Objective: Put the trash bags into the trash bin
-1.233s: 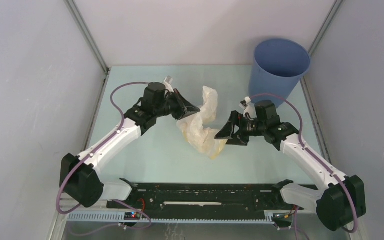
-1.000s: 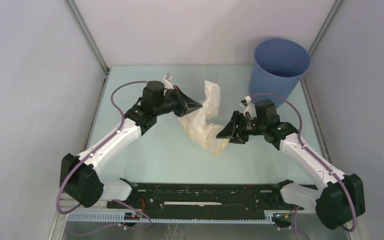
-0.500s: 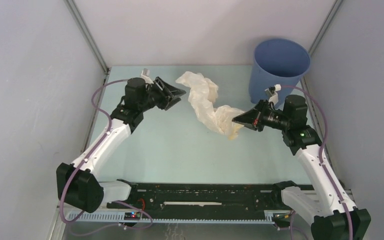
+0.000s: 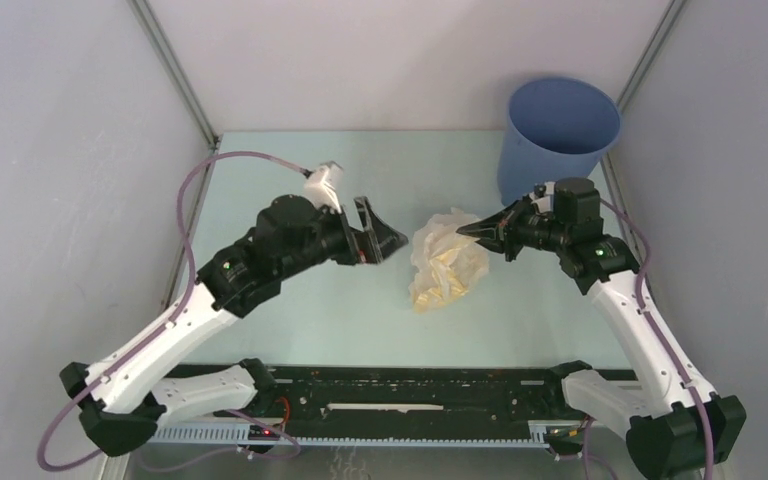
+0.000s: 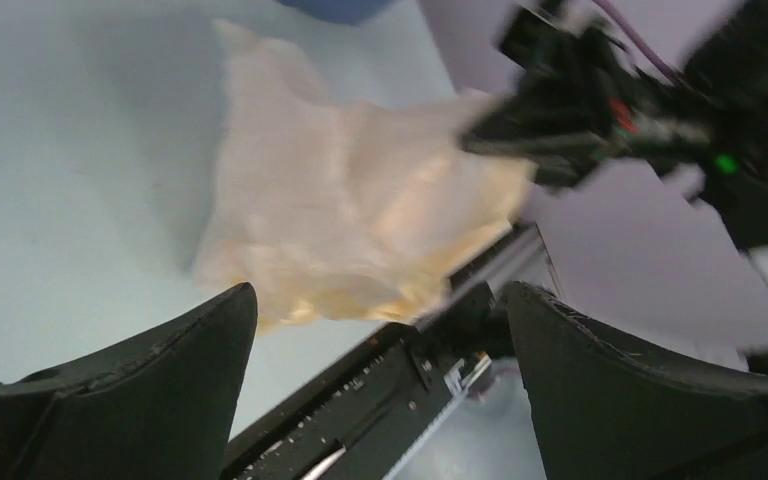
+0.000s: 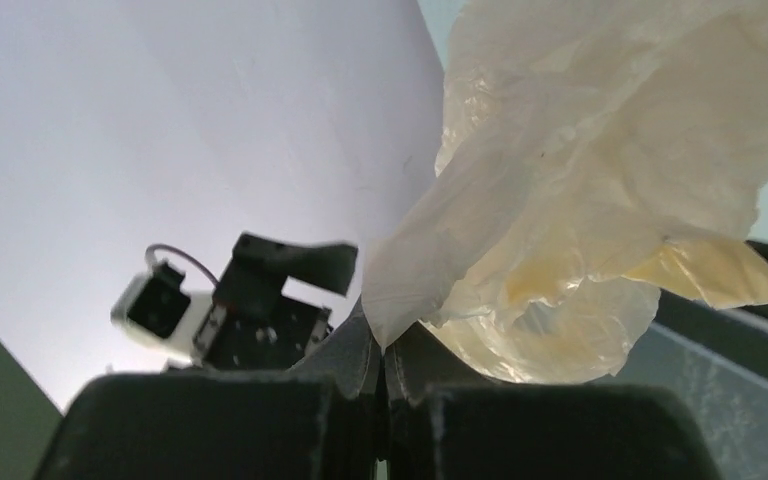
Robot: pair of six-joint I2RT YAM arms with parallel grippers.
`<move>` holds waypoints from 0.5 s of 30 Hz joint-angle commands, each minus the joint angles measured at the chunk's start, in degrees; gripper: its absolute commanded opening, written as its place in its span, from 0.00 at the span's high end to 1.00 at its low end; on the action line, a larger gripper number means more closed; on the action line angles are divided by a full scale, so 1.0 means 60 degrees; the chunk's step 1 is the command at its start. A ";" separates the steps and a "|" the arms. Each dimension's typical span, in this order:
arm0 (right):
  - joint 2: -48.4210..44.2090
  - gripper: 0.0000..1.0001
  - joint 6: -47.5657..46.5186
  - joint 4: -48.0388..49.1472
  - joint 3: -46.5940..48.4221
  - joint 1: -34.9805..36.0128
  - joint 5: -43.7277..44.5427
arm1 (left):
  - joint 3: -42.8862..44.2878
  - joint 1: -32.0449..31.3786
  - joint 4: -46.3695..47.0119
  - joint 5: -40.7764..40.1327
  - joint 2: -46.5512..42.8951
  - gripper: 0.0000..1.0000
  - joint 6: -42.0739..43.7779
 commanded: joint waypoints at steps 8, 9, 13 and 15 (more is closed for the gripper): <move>0.0374 1.00 0.2431 -0.0251 0.0975 0.1450 0.1978 | 0.2530 -0.2483 -0.1658 -0.2112 0.1460 0.01 0.2561; 0.0382 1.00 0.2468 -0.0329 0.0985 0.1534 0.2123 | 0.2711 -0.2487 -0.2029 -0.2272 0.1654 0.03 0.2654; 0.0383 1.00 0.2853 -0.0684 0.1039 0.1967 0.2756 | 0.3643 -0.2523 -0.3602 -0.2638 0.2550 0.10 0.3093; 0.0474 1.00 0.2894 -0.1024 0.1148 0.2075 0.2938 | 0.3630 -0.2546 -0.3972 -0.2795 0.2734 0.19 0.3157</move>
